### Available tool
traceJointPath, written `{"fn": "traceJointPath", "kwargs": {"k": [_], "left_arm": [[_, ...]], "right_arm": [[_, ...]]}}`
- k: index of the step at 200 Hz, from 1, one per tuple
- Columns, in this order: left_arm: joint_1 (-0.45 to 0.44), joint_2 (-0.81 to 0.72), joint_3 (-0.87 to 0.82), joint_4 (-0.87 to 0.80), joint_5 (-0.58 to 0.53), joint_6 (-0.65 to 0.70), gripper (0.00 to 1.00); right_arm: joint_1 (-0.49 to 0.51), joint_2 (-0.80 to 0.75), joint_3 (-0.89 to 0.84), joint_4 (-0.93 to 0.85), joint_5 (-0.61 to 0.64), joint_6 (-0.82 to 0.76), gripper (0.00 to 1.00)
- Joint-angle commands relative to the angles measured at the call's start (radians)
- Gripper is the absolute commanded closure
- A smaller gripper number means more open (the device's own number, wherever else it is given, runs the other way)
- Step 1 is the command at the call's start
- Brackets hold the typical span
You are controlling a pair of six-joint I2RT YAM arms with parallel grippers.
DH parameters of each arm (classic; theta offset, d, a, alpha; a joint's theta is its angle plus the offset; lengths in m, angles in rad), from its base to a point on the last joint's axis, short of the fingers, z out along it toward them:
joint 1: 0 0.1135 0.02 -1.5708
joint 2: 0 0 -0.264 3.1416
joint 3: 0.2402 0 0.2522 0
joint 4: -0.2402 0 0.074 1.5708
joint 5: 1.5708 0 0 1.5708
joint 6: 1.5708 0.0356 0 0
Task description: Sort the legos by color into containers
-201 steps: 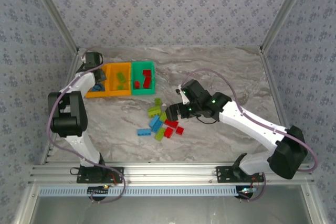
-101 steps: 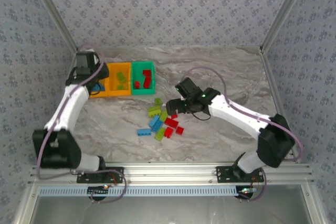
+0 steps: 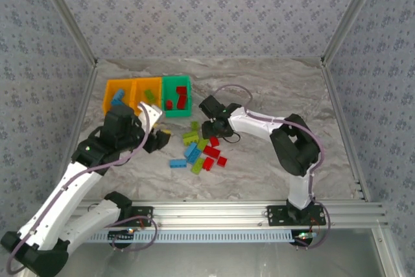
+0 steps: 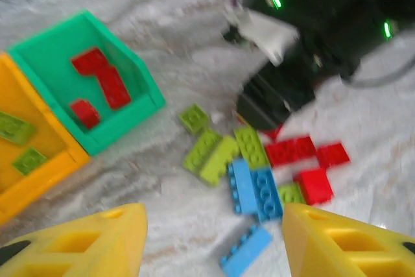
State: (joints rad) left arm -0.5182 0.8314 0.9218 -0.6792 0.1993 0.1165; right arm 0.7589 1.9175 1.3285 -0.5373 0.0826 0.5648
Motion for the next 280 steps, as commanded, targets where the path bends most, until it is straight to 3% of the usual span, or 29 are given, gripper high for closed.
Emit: {"fn": "traceJointPath", "kwargs": {"k": [1,48,97,111,149,195,236,252,280], "left_arm": [[-0.006,0.009,-0.034,-0.006,0.137,0.083,0.35],[-0.005,0.032,-0.04,-0.005,0.144,0.089,0.23],[-0.004,-0.023,-0.063,0.058,0.068,0.072,0.1],[-0.003,-0.047,-0.078,0.084,0.011,0.051,0.01],[0.035,-0.058,-0.084,0.1,-0.118,0.0,0.01],[0.082,-0.06,-0.104,0.125,-0.14,-0.018,0.01],[0.083,-0.046,-0.107,0.123,-0.121,-0.018,0.01],[0.083,-0.04,-0.106,0.117,-0.124,-0.015,0.01],[0.083,-0.036,-0.106,0.116,-0.125,-0.017,0.01]], "right_arm": [[-0.014,0.044,0.029,-0.002,0.023,0.027,0.43],[-0.027,0.029,0.001,-0.004,0.034,0.05,0.65],[0.011,-0.184,-0.028,0.132,0.065,-0.003,0.73],[0.029,-0.214,-0.007,0.206,0.025,-0.021,0.73],[0.077,-0.116,0.118,0.431,0.065,-0.097,0.69],[0.079,0.126,0.344,0.542,0.152,-0.175,0.72],[0.073,0.335,0.595,0.463,0.16,-0.206,0.68],[0.072,0.385,0.682,0.409,0.162,-0.2,0.59],[0.068,0.396,0.727,0.371,0.182,-0.214,0.52]]}}
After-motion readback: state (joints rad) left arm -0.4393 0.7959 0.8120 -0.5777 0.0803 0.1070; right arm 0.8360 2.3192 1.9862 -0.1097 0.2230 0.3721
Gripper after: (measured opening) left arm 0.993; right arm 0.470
